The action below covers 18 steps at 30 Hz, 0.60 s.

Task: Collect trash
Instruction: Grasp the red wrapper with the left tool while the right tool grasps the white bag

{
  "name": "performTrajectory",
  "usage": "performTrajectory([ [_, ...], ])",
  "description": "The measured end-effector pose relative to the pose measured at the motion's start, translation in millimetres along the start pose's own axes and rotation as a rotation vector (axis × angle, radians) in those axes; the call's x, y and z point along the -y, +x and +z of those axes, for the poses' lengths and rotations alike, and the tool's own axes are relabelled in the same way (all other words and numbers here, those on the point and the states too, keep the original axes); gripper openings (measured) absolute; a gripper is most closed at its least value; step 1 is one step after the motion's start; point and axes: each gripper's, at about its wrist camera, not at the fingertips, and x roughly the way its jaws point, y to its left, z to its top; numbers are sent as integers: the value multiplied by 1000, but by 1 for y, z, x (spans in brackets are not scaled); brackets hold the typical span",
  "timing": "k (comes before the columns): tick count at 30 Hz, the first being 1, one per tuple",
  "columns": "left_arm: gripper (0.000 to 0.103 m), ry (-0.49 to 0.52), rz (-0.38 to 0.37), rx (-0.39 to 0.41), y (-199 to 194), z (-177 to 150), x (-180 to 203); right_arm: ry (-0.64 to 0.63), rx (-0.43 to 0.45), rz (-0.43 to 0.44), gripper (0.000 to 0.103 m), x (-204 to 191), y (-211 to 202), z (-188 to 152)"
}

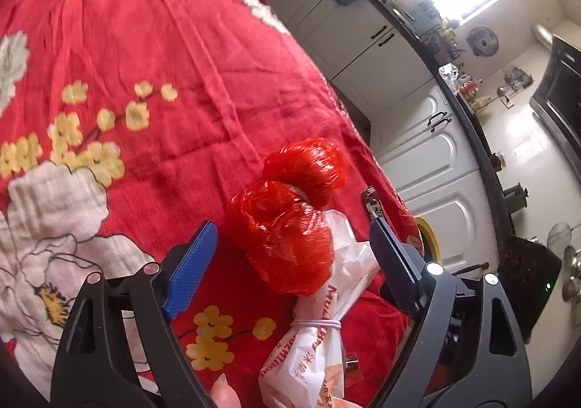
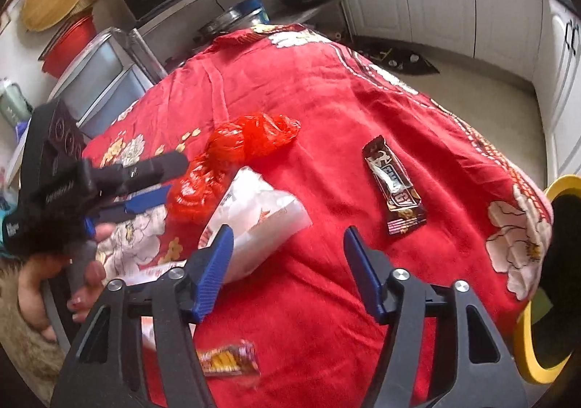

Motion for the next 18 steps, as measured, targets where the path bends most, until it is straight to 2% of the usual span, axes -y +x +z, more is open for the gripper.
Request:
performTrajectory([
  [7, 60, -40, -4, -39, 13, -3, -10, 31, -48, 63, 47, 4, 22, 11],
  [10, 52, -40, -4, -52, 17, -5, -12, 68, -62, 115, 42, 8, 28, 12],
  [13, 41, -34, -3, -55, 19, -7, -12, 70, -66, 128, 37, 8, 28, 12],
  [18, 18, -24, -9, -53, 18, -9, -14, 66, -57, 147, 17, 5, 25, 10],
])
